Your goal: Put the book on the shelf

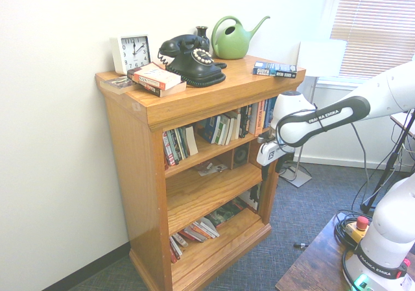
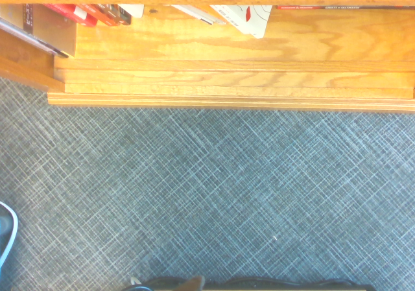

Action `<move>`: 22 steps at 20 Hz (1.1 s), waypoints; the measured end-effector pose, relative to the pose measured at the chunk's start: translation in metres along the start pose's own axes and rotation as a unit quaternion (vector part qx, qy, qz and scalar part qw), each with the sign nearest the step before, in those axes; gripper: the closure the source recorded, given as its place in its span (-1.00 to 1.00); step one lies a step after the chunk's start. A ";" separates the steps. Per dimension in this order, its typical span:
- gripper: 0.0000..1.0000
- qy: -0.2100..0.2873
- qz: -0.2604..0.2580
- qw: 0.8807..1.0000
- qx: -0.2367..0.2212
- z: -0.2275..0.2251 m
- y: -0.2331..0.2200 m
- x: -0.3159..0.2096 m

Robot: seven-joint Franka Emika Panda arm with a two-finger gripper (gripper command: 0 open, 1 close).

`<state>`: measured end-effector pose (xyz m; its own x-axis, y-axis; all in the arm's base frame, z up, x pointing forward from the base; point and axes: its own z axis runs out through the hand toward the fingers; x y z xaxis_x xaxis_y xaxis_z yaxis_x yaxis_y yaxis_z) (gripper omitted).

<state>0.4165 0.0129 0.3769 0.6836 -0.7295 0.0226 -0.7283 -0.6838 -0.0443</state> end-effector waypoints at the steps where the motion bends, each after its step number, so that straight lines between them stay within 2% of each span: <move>1: -1.00 0.000 0.000 1.000 0.000 0.000 0.000 0.000; 3: -1.00 0.019 0.003 1.000 -0.007 0.000 0.000 0.004; 7: -1.00 0.098 0.026 0.994 -0.046 -0.012 0.021 0.016; 12: -1.00 0.212 0.031 0.973 -0.087 -0.078 0.068 0.012; 15: -1.00 0.284 0.027 0.952 -0.114 -0.136 0.097 0.002; 17: -1.00 0.337 0.016 0.932 -0.131 -0.171 0.110 0.001; 22: -1.00 0.451 -0.039 0.870 -0.195 -0.210 0.110 0.021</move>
<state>0.3404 -0.0809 0.5827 0.5434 -0.2754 0.7930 -0.7629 -0.5562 0.3296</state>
